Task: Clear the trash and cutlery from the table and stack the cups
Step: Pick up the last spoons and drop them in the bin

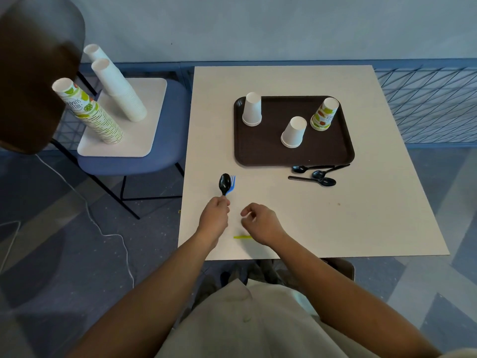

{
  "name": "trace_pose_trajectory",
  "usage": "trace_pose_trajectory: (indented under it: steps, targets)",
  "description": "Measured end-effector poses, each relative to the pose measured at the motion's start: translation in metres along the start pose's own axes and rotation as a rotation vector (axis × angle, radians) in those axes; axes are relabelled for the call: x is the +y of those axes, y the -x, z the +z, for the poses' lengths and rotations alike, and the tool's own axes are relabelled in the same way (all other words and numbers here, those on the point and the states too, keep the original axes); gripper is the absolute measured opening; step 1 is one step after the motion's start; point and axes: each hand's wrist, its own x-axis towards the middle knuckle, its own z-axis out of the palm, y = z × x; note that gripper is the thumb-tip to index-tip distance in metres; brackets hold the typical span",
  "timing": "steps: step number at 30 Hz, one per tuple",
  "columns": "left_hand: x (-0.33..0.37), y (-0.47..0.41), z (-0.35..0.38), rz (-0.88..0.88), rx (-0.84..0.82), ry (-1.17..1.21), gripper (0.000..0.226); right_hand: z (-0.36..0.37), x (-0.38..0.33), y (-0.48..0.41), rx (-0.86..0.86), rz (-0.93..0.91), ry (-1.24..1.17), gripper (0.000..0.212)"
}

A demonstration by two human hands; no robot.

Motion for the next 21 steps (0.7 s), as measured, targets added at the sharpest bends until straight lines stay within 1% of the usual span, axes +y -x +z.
trace_pose_trajectory:
  steps: [2,3,4,6,10,12,15,17,19,21]
  targets:
    - [-0.002,0.001,-0.004,-0.015,-0.011,0.000,0.028,-0.006,0.022,-0.002,-0.023,-0.046,0.401,0.031]
    - [-0.004,0.001,-0.005,-0.013,-0.022,-0.006,0.029,-0.008,0.033,-0.001,-0.029,-0.051,0.541,0.037]
    - [-0.006,0.002,-0.006,-0.009,-0.034,-0.015,0.029,-0.009,0.043,0.000,-0.029,-0.056,0.641,0.040]
    - [-0.008,0.003,-0.006,0.006,-0.049,-0.048,0.030,-0.009,0.061,0.002,-0.020,-0.075,0.744,0.039]
    - [-0.009,0.005,-0.001,0.015,-0.078,-0.132,0.026,-0.013,0.078,0.001,0.017,-0.141,0.793,0.023]
    - [-0.008,0.006,0.001,0.025,-0.087,-0.172,0.026,-0.018,0.081,-0.001,0.020,-0.171,0.780,0.021]
    - [-0.004,0.008,0.005,0.074,-0.075,-0.259,0.028,-0.027,0.081,-0.005,0.007,-0.236,0.649,0.021]
    - [0.002,0.011,0.009,0.132,-0.060,-0.346,0.033,-0.034,0.075,-0.008,-0.036,-0.299,0.553,0.021]
    - [0.007,0.011,0.013,0.203,-0.053,-0.436,0.037,-0.038,0.067,-0.011,-0.068,-0.373,0.507,0.022]
    - [0.010,0.007,0.018,0.286,-0.058,-0.534,0.038,-0.042,0.058,-0.014,-0.037,-0.442,0.438,0.021]
